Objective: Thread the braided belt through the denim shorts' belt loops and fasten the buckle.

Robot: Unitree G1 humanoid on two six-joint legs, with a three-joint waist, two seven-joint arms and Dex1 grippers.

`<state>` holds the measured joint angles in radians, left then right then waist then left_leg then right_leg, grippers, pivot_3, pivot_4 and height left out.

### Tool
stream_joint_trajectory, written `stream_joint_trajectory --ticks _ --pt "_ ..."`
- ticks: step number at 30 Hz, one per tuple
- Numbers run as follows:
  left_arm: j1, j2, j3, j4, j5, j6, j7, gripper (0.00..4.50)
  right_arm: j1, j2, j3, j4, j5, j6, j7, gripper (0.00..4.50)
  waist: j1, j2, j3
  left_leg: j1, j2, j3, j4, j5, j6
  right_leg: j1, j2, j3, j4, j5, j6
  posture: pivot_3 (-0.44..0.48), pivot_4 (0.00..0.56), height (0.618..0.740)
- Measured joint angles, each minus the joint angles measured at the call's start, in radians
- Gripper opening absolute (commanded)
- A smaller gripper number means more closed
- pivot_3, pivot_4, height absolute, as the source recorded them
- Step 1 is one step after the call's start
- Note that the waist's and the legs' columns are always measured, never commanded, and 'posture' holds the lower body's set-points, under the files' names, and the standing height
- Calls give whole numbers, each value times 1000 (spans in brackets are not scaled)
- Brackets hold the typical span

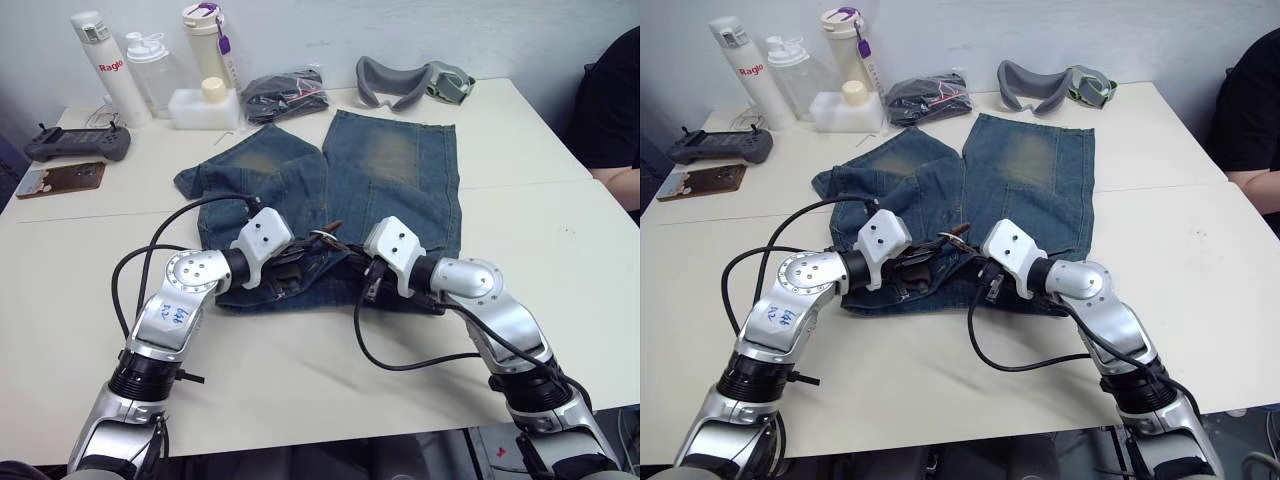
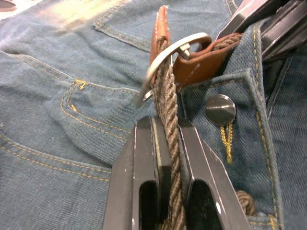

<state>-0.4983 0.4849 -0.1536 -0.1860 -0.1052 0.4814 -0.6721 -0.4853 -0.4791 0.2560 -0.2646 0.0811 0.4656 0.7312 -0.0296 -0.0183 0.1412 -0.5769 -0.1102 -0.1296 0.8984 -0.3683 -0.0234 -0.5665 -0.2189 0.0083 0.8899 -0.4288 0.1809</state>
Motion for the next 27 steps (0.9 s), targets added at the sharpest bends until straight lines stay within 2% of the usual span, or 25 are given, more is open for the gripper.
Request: stream_joint_trajectory --ticks 8,9,11,14,17,18,23,27 --pt "-16 2 -37 9 25 -11 -19 0 0 -31 40 20 -38 -70 63 46 1 -1 0 0 0 0 0 0 0 0 0 0 0 0 0 0 150 641" --pt "-28 3 -44 15 33 -13 -24 0 -1 -29 40 21 -41 -73 63 782 1 -1 0 0 0 0 0 0 0 0 0 0 0 0 0 0 150 641" --pt "-41 2 -44 26 34 -15 -32 0 0 -29 31 22 -34 -70 70 1338 1 -1 0 0 0 0 0 0 0 0 0 0 0 0 0 0 150 641" --pt "-46 0 -47 25 33 -24 -47 0 19 -43 13 10 4 -50 104 2757 1 -1 0 0 0 0 0 0 0 0 0 0 0 0 0 0 150 641" --pt "-43 4 -51 26 33 -35 -61 0 56 -114 -49 -10 69 -45 156 4261 6 -1 0 -1 -2 0 2 0 1 1 -1 0 0 0 0 0 150 641" --pt "-43 8 -51 27 33 -37 -63 0 60 -140 -86 -10 81 -45 165 4460 7 -1 0 -1 -2 0 2 0 1 1 -2 0 0 0 0 0 150 641" --pt "-42 10 -49 30 33 -38 -65 0 -1 -223 -199 13 130 -69 211 4460 1 -1 0 0 0 1 2 0 1 1 -2 0 0 0 0 0 150 641" --pt "-42 8 -49 30 33 -39 -65 0 -100 -238 -148 104 50 -200 220 4460 0 -1 -1 0 1 1 1 0 1 1 -2 -1 -1 0 0 0 150 641"
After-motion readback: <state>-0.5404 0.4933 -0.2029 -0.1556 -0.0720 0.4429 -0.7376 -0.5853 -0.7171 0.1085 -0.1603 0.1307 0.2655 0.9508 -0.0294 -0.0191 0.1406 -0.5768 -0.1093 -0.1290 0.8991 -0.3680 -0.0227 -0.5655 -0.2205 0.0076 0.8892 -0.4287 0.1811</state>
